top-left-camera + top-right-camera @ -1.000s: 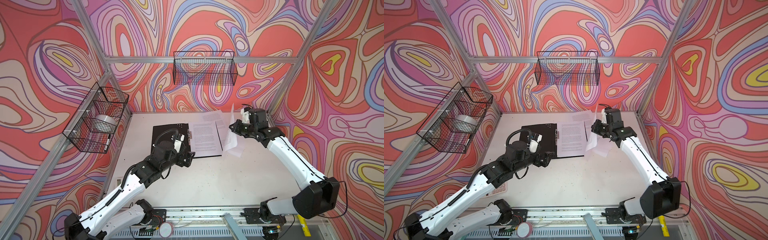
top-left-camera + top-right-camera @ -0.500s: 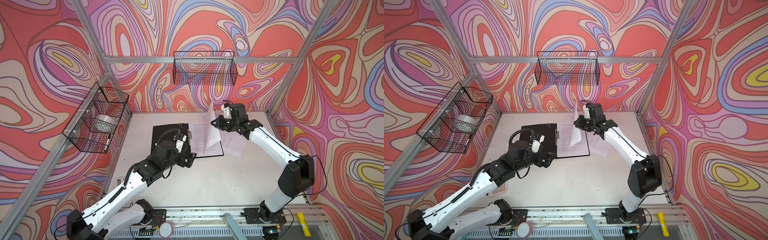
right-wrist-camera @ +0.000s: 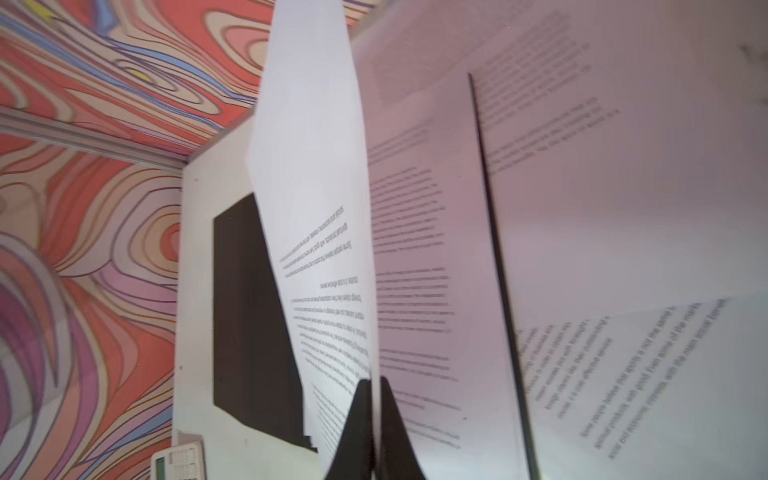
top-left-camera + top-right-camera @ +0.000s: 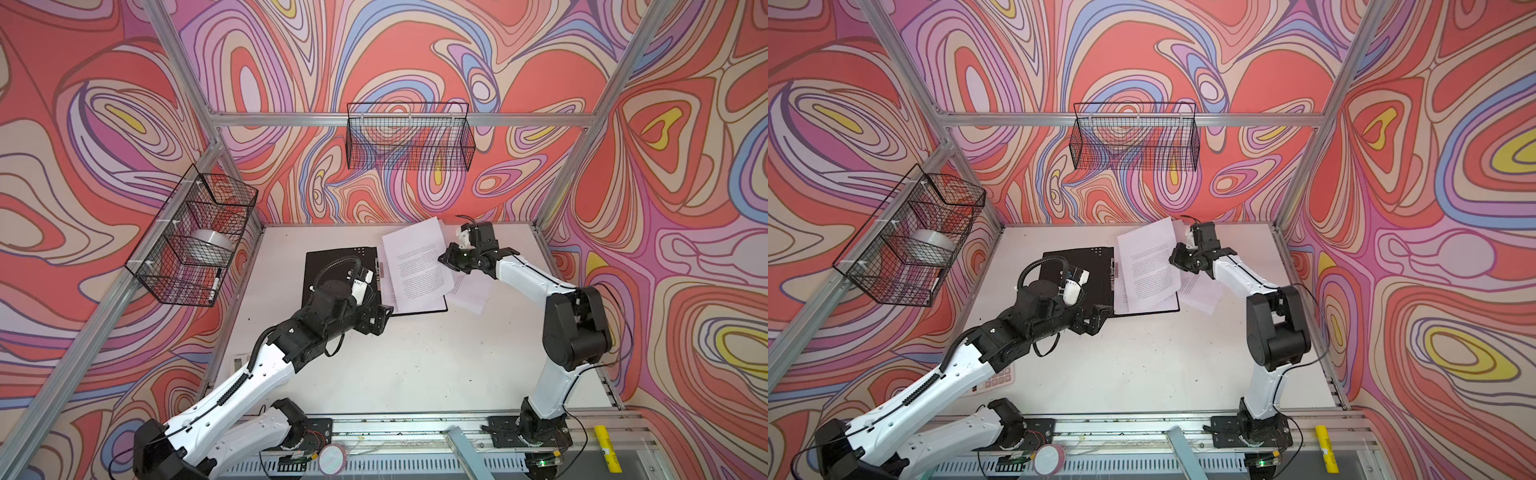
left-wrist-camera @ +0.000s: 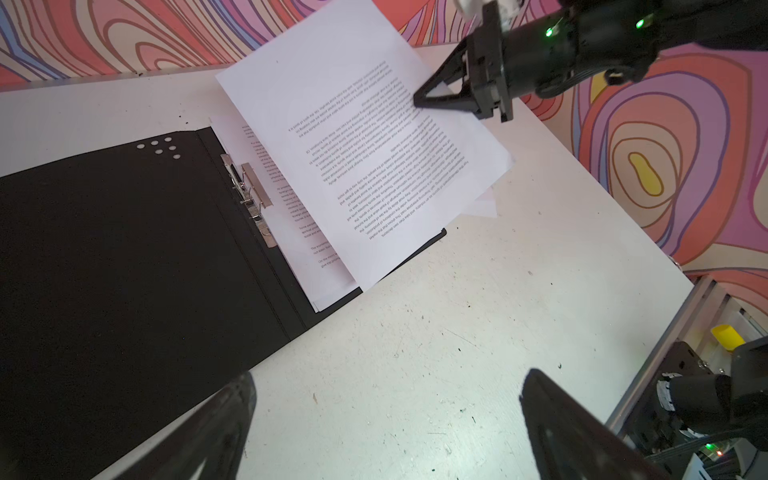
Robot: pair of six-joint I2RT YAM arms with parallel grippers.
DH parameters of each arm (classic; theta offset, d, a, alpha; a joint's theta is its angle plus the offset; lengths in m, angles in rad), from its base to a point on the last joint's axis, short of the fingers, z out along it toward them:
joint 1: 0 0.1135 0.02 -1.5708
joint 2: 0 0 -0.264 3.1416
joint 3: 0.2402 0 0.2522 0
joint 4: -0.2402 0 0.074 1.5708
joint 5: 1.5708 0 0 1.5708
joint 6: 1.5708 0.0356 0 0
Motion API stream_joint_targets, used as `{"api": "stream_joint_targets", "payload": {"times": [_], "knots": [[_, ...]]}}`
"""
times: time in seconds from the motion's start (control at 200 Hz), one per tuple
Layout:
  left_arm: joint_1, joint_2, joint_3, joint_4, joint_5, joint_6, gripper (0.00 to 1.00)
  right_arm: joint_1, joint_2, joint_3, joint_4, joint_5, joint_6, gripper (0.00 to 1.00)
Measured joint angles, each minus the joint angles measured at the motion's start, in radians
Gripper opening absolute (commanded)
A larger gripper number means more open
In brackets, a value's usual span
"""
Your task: Put the files into the folder
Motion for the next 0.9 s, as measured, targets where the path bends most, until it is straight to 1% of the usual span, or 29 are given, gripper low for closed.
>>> {"api": "stream_joint_targets", "payload": {"times": [0.105, 0.18, 0.501, 0.901], "knots": [[0.000, 0.000, 0.000, 0.000, 0.002, 0.000, 0.99, -0.009, 0.101, -0.010, 0.013, 0.008, -0.006, 0.00], [0.000, 0.000, 0.000, 0.000, 0.002, 0.000, 0.99, -0.006, 0.132, -0.029, 0.019, 0.009, -0.005, 0.00], [0.007, 0.004, 0.000, 0.001, 0.019, -0.001, 0.99, 0.011, 0.134, -0.035, 0.058, 0.023, 0.024, 0.00], [0.013, 0.006, 0.000, 0.005, 0.035, -0.005, 0.99, 0.037, 0.151, 0.042, 0.072, 0.023, 0.063, 0.00]]}}
